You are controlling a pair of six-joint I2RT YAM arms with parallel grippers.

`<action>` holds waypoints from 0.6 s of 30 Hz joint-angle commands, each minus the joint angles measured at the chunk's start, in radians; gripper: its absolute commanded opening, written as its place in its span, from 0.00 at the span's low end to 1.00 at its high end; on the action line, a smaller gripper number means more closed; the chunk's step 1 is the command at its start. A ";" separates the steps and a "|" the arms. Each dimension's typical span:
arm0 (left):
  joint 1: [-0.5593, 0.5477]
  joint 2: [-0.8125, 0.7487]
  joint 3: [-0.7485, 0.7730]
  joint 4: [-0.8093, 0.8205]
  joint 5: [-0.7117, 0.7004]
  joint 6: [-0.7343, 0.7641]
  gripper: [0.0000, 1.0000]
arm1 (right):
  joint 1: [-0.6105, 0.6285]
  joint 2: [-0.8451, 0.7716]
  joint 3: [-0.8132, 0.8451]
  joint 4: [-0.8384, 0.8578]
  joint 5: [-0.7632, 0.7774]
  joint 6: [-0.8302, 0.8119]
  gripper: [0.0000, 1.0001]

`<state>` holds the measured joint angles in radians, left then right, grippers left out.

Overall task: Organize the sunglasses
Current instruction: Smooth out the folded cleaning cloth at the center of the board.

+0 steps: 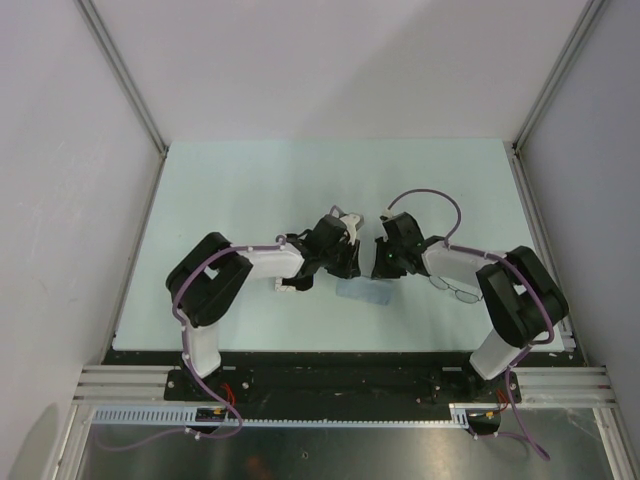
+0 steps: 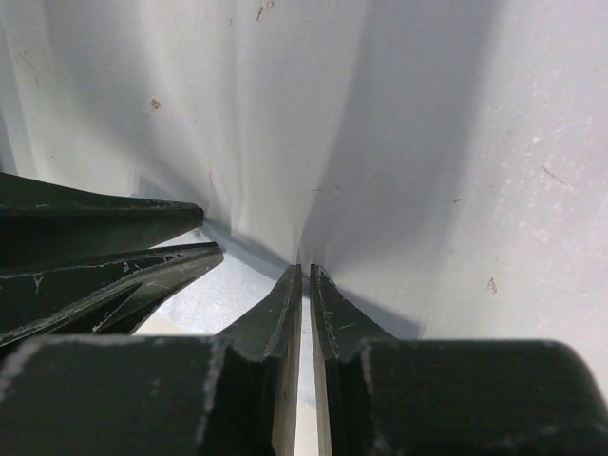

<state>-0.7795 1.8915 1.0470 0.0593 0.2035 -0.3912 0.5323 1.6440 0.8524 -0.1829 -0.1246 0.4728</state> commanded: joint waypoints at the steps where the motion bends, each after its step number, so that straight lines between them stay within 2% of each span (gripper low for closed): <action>1: -0.009 0.011 -0.016 0.011 -0.067 0.011 0.27 | -0.009 -0.035 0.031 -0.003 0.039 -0.020 0.12; 9: -0.009 0.011 -0.024 0.011 -0.079 0.009 0.27 | 0.024 -0.122 0.033 0.011 0.005 -0.023 0.13; 18: -0.009 -0.003 -0.039 0.011 -0.084 0.014 0.27 | 0.047 -0.039 0.036 -0.010 -0.033 -0.019 0.13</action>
<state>-0.7834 1.8915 1.0336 0.0956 0.1520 -0.3912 0.5762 1.5650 0.8585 -0.1890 -0.1394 0.4591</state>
